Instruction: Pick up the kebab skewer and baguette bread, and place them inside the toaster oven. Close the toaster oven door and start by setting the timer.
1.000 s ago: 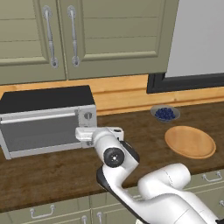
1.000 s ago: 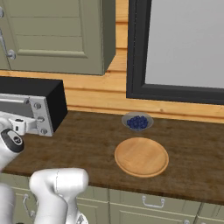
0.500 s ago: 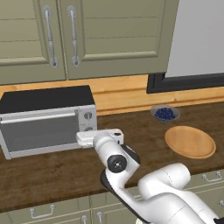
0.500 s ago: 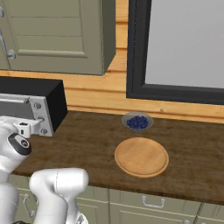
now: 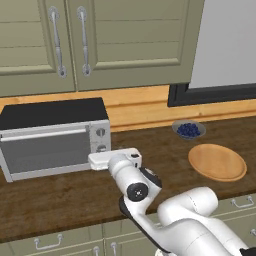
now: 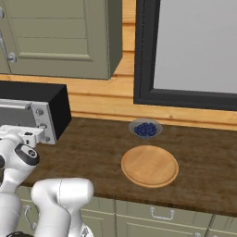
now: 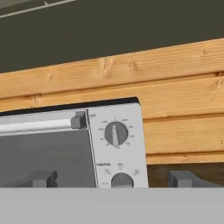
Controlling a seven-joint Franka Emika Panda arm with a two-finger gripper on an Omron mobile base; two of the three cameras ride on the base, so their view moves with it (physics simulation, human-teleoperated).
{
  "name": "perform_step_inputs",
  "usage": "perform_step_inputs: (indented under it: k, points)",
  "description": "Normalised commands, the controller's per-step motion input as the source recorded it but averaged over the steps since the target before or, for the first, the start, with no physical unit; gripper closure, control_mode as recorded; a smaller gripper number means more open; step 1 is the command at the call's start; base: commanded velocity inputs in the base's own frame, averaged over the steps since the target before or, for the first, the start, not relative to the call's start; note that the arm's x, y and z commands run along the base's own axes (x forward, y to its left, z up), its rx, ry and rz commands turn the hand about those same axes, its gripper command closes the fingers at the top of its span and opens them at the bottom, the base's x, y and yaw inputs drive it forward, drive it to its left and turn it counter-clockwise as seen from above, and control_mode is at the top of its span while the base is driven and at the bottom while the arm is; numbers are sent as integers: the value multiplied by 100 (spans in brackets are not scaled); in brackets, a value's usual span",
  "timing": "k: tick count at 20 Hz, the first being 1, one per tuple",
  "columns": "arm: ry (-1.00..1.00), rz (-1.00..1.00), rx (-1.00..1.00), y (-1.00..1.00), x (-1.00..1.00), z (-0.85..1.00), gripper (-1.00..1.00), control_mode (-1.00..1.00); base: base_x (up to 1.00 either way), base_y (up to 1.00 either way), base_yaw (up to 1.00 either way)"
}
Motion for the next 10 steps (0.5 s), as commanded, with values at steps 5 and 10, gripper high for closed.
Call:
perform_step_inputs:
  k: [5, 10]
  points:
    - [0, 0, 0, 0, 2, -14, -100, -100, 0, 0, 0]
    - [0, 0, 0, 0, 0, -15, -100, -100, 0, 0, 0]
